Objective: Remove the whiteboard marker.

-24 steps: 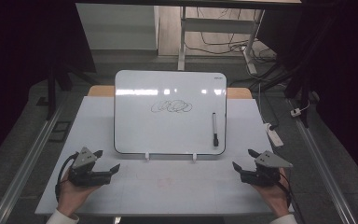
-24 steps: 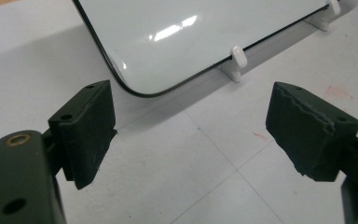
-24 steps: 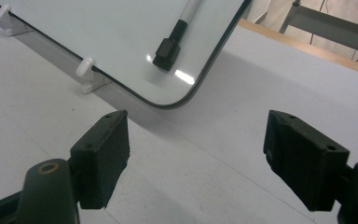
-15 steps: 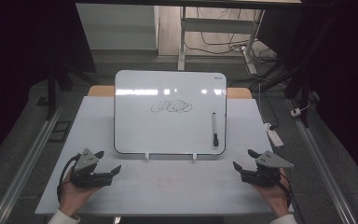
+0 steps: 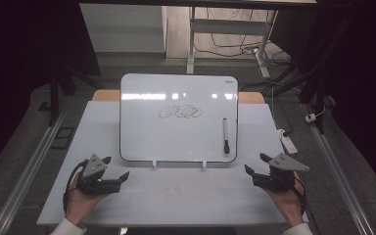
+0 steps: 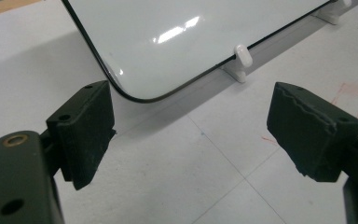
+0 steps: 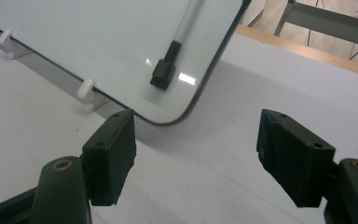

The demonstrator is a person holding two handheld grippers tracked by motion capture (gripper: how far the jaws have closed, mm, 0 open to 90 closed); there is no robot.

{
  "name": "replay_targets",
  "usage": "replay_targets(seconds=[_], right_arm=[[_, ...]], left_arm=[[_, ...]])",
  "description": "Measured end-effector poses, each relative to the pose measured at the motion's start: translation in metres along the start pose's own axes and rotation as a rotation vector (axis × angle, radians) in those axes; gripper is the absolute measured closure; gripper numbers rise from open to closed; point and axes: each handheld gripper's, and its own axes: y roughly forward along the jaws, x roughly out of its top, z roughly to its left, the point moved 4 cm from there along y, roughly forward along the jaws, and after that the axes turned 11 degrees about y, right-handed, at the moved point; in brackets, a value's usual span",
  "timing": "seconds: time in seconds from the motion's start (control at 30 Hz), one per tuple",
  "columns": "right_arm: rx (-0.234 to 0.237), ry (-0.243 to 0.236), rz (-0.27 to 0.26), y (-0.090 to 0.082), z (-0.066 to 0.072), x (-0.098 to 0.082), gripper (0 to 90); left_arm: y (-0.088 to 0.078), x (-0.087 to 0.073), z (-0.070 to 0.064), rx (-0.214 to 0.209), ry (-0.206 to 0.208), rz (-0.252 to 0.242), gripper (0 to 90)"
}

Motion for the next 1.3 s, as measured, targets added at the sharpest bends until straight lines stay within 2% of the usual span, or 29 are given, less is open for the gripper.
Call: replay_targets(seconds=[0.3,0.47,0.63,0.87,1.0,1.1,1.23,1.3], right_arm=[[-0.019,-0.003,0.003,0.019,0.014,0.032,28.9],[-0.035,0.005,0.007,0.038,0.022,0.055,31.7],[-0.076,0.013,0.014,0.061,0.030,0.072,34.1],[-0.151,0.010,0.025,0.088,0.038,0.082,39.6],[-0.196,0.021,0.029,0.099,0.041,0.086,47.0],[-0.211,0.036,0.031,0.105,0.042,0.088,52.6],[-0.269,0.033,0.042,0.112,0.042,0.089,60.5],[-0.282,0.056,0.058,0.117,0.040,0.088,62.8]], left_arm=[[0.003,0.001,-0.001,0.004,0.015,0.004,15.5],[0.003,0.001,-0.002,0.007,0.022,0.001,15.4],[0.001,0.000,-0.001,0.007,0.021,-0.005,15.4],[0.001,-0.001,-0.002,0.001,0.027,-0.009,15.4],[0.001,-0.002,-0.003,-0.001,0.032,-0.009,15.4],[0.000,-0.002,-0.003,0.000,0.036,-0.010,15.4],[-0.001,-0.004,-0.004,0.002,0.043,-0.011,15.4],[-0.001,-0.005,-0.004,0.003,0.043,-0.013,15.4]])
